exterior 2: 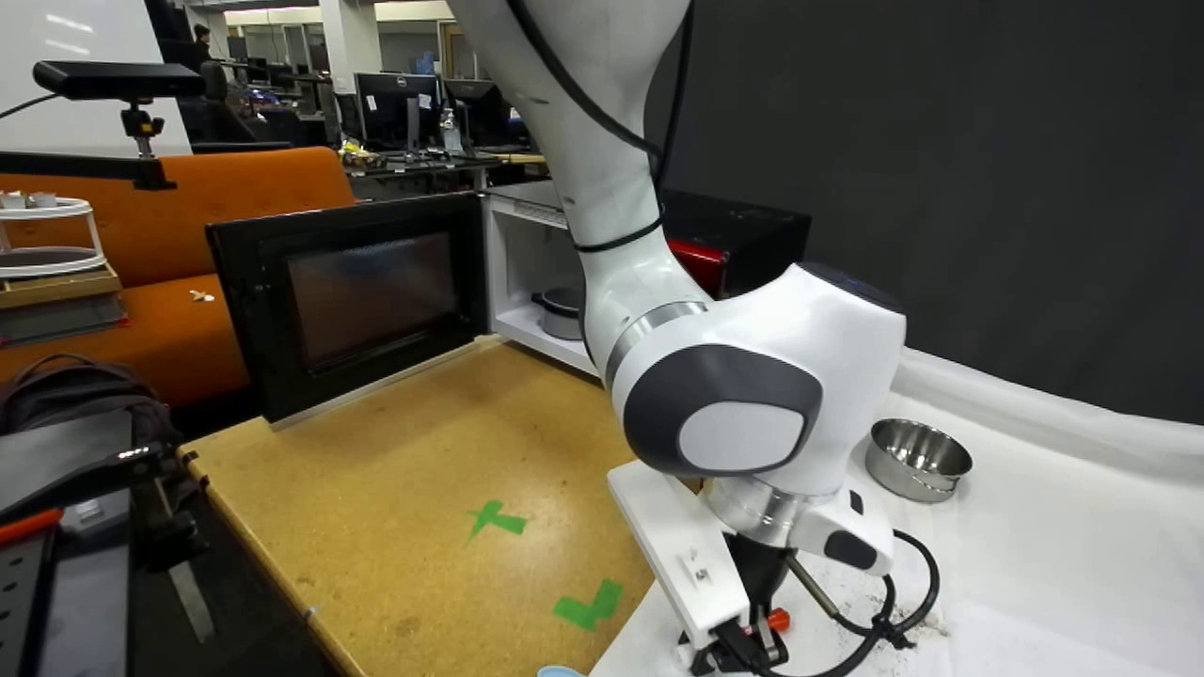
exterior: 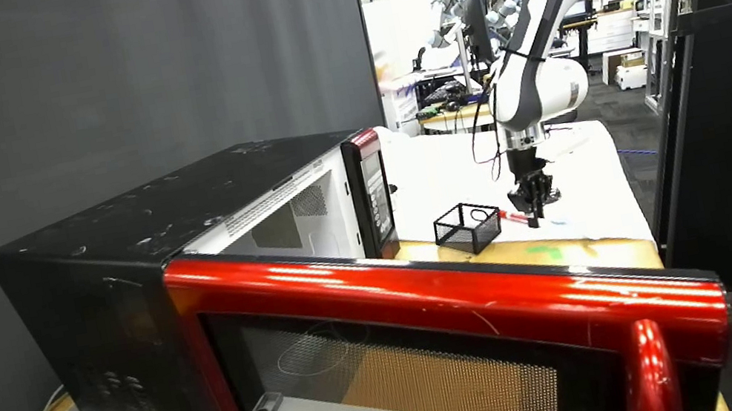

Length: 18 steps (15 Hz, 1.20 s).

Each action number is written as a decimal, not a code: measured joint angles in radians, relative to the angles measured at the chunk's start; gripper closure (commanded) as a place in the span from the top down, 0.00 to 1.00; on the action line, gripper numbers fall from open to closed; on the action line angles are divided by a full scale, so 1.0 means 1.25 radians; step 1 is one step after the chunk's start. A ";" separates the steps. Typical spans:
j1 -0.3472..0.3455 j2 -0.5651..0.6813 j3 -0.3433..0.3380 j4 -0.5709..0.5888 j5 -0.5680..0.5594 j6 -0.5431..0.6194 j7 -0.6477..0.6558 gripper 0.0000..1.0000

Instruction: Pick up the marker and put it in the box

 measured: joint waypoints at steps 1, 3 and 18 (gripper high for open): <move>0.009 -0.001 -0.013 0.001 -0.004 -0.013 0.010 0.05; 0.023 -0.008 -0.036 0.001 -0.017 -0.050 0.029 0.05; 0.149 -0.176 -0.105 -0.053 -0.234 -0.279 0.026 0.05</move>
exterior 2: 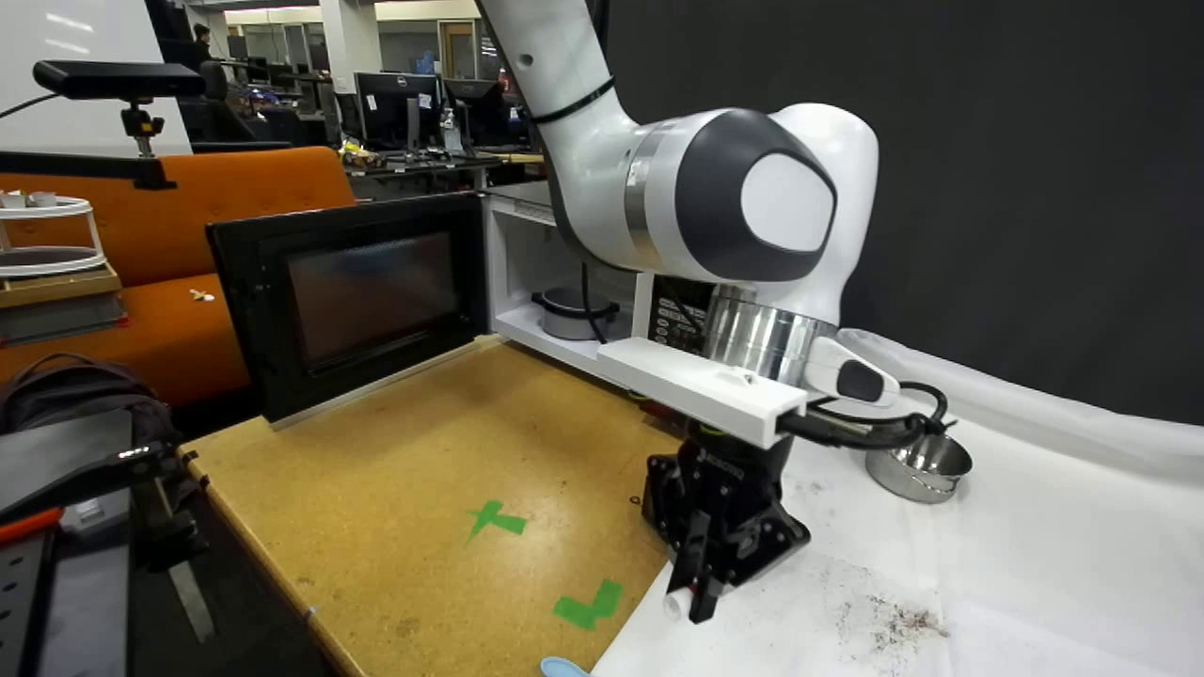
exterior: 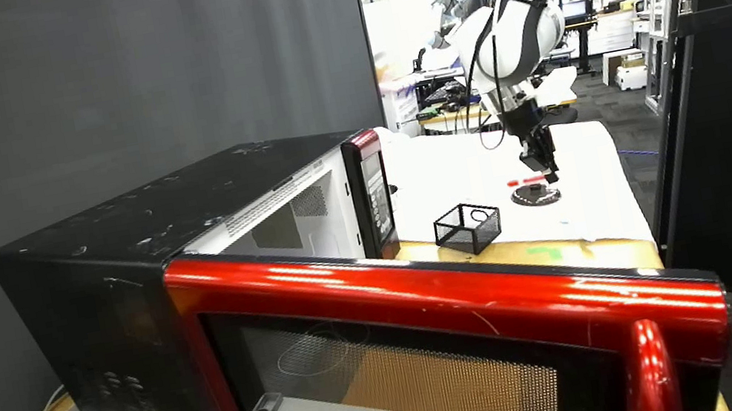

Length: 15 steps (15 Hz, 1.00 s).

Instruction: Pick up the marker and put it in the box

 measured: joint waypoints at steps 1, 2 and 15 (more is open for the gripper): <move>0.009 -0.006 0.002 -0.003 -0.016 -0.004 -0.005 0.05; 0.018 -0.015 0.005 -0.006 -0.031 -0.005 -0.008 0.05; 0.057 0.038 0.062 0.063 -0.063 0.003 -0.078 0.05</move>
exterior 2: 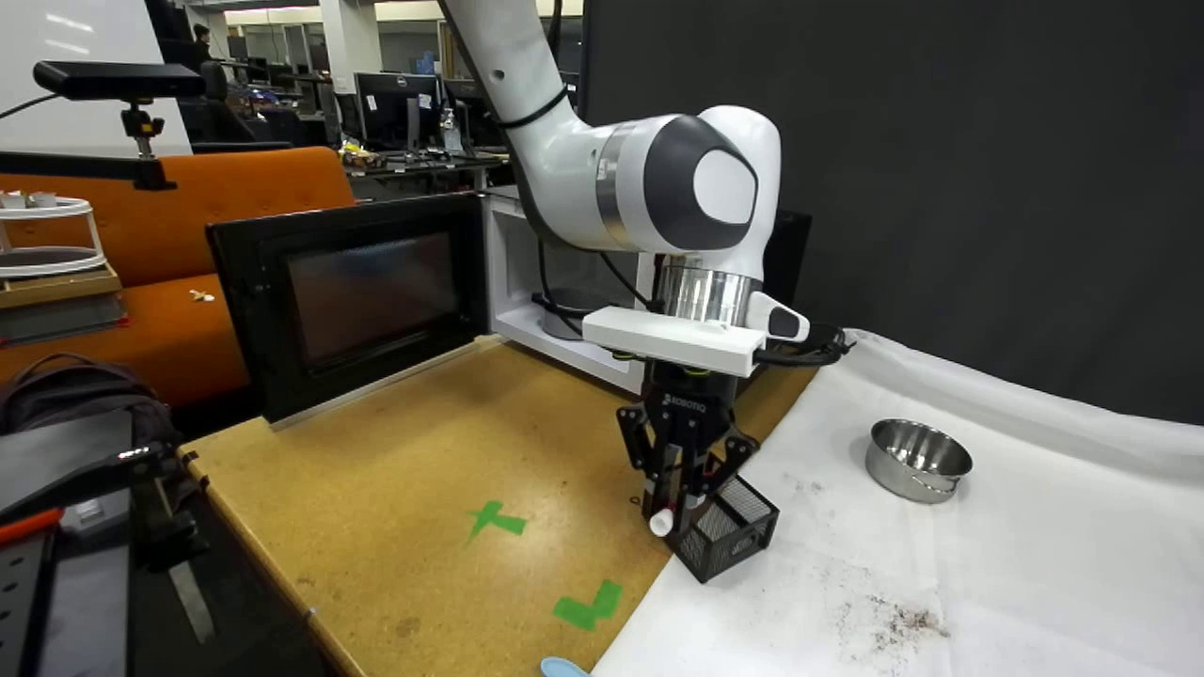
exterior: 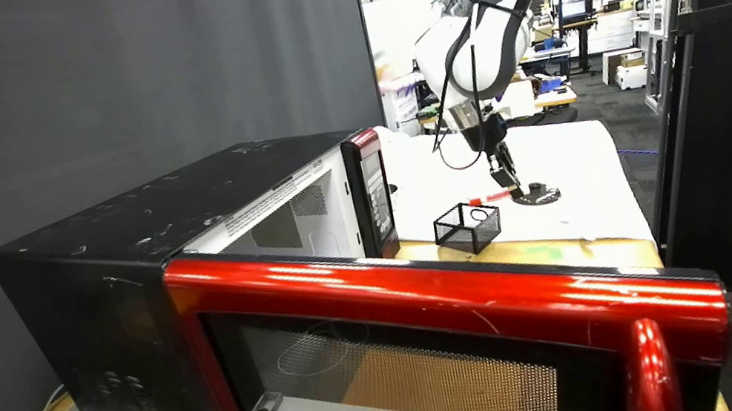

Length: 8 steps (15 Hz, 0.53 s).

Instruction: Pick up the marker and put it in the box

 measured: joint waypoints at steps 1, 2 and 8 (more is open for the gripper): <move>0.000 0.015 0.000 0.017 0.000 0.009 0.000 0.05; 0.001 0.029 0.000 0.035 0.000 0.014 0.000 0.05; 0.021 0.091 0.000 0.122 -0.002 0.010 0.001 0.05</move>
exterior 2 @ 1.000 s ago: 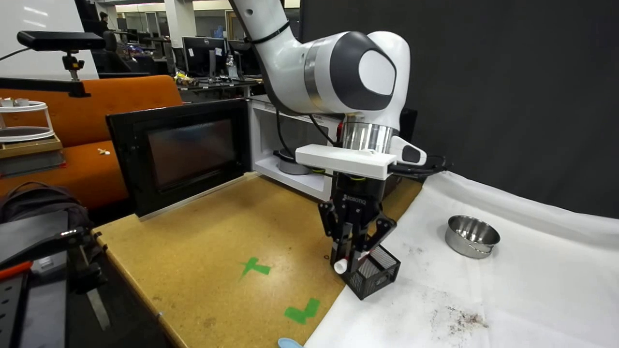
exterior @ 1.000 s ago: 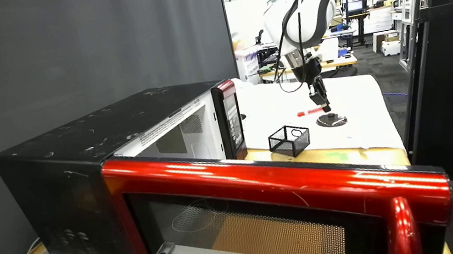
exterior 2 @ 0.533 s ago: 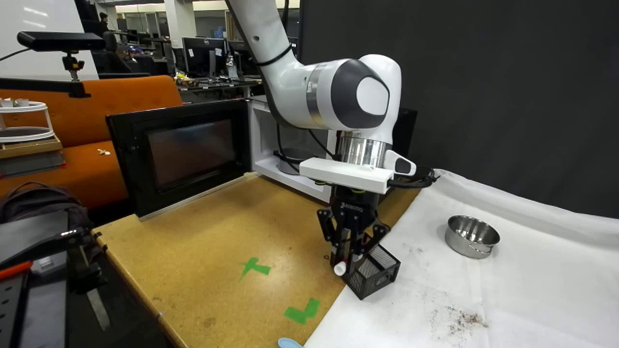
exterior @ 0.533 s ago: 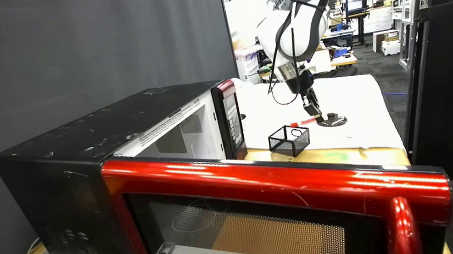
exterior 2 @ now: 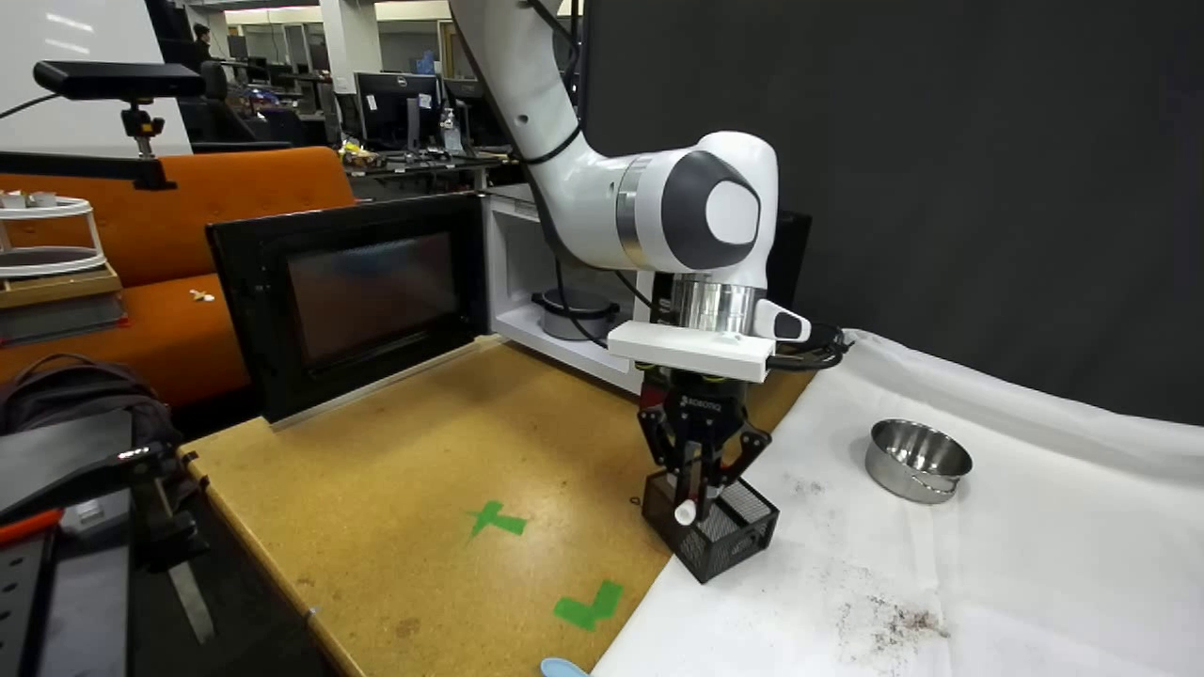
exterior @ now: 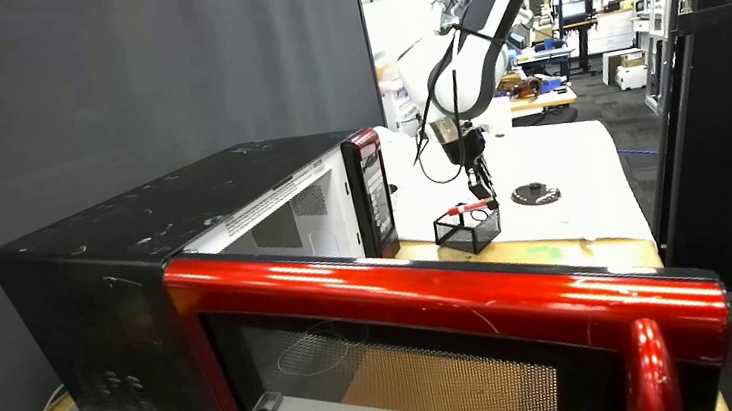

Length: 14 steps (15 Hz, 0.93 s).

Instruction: Pick up the marker and put it in the box

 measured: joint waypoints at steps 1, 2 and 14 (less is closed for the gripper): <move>0.004 0.008 0.000 0.009 -0.002 -0.003 0.000 0.45; 0.008 0.015 0.000 0.019 -0.006 -0.007 0.000 0.46; 0.010 0.043 -0.021 0.066 -0.023 -0.052 0.002 1.00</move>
